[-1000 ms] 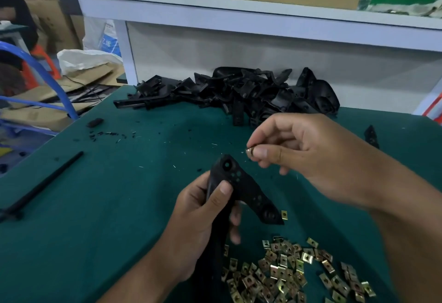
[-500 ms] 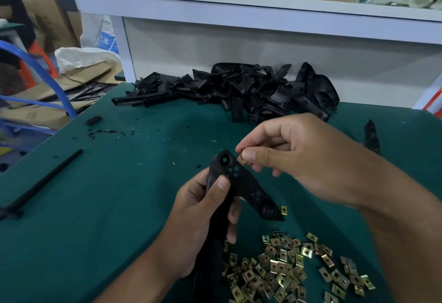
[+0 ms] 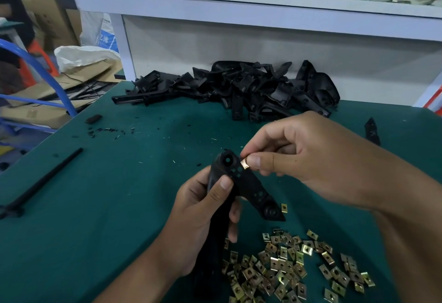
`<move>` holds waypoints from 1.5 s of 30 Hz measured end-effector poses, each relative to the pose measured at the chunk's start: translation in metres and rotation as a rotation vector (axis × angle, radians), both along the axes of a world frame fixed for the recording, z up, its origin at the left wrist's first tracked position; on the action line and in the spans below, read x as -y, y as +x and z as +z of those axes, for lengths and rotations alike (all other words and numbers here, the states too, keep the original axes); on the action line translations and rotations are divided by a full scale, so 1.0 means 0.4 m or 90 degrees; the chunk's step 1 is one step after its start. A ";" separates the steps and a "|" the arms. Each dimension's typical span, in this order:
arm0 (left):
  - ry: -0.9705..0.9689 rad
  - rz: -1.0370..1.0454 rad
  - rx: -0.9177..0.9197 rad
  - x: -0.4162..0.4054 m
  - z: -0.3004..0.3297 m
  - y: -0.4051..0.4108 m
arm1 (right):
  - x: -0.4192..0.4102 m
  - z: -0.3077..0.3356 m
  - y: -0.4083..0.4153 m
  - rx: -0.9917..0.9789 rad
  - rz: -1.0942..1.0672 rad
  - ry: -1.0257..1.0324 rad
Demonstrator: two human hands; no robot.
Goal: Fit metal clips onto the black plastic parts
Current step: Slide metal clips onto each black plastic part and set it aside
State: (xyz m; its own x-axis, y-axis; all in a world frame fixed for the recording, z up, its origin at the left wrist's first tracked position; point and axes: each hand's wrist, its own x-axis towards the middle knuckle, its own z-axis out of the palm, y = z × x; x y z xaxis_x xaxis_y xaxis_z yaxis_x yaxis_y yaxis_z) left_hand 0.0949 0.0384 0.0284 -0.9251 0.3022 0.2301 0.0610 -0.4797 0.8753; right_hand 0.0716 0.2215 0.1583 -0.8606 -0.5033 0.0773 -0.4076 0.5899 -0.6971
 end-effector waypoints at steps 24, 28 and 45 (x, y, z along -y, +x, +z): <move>-0.002 0.065 0.033 -0.004 0.022 0.005 | -0.033 -0.002 -0.016 0.100 -0.071 0.216; 0.015 0.119 0.074 0.003 0.023 -0.002 | -0.015 -0.073 -0.031 0.222 -0.018 0.487; 0.000 0.105 0.060 0.006 0.010 -0.006 | -0.053 -0.075 -0.068 0.140 -0.022 0.240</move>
State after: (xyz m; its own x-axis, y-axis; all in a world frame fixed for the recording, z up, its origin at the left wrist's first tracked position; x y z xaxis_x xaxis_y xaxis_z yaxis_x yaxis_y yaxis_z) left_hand 0.0925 0.0359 0.0323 -0.9796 0.1449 0.1395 0.0560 -0.4694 0.8812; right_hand 0.0442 0.2427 0.1285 -0.8529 -0.4321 -0.2930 -0.2498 0.8306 -0.4978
